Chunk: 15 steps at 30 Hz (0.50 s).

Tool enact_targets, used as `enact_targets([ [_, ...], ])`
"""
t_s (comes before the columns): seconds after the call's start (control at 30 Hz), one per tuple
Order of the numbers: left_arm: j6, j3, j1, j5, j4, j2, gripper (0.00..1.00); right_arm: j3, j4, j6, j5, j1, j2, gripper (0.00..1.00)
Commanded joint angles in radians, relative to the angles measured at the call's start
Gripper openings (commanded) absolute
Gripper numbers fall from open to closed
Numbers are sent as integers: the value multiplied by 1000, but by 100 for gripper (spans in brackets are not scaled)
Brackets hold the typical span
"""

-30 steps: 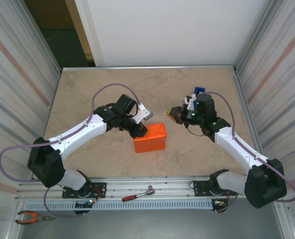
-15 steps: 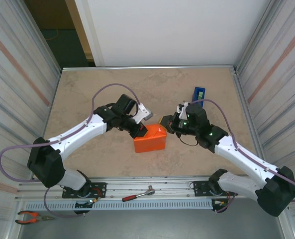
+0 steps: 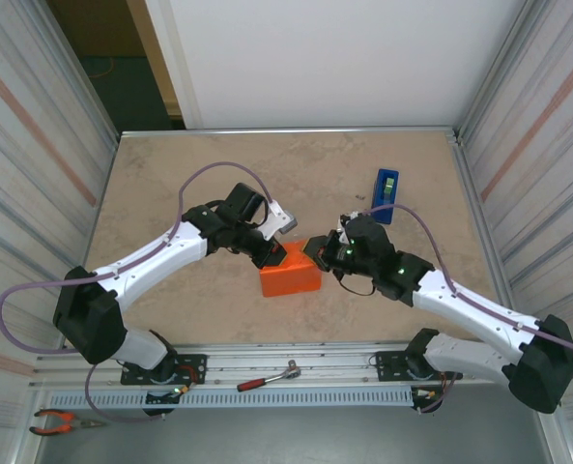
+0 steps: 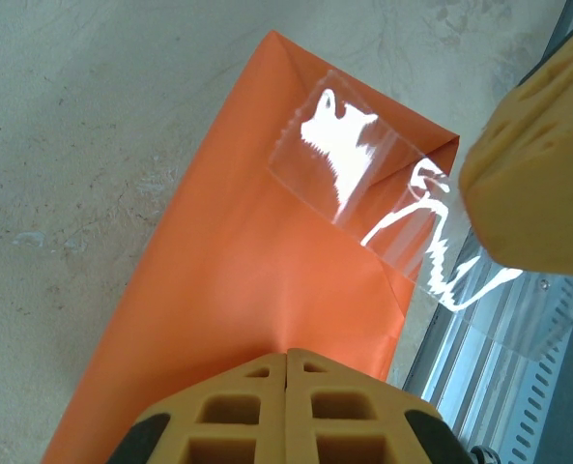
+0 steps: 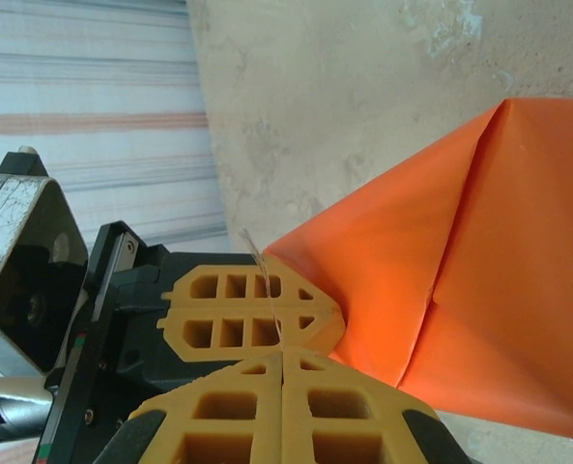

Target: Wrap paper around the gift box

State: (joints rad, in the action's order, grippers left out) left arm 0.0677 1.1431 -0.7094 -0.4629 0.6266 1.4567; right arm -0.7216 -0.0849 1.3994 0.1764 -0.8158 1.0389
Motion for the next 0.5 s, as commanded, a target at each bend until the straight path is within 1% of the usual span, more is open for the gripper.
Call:
enact_targets([
  [0.0,16,-65,-31,53,124,80,0,11,32,30,-32,-16,22,0],
  [0.47,15,-67,-34,53,123,79,0,11,70,36,-35,-34,73,0],
])
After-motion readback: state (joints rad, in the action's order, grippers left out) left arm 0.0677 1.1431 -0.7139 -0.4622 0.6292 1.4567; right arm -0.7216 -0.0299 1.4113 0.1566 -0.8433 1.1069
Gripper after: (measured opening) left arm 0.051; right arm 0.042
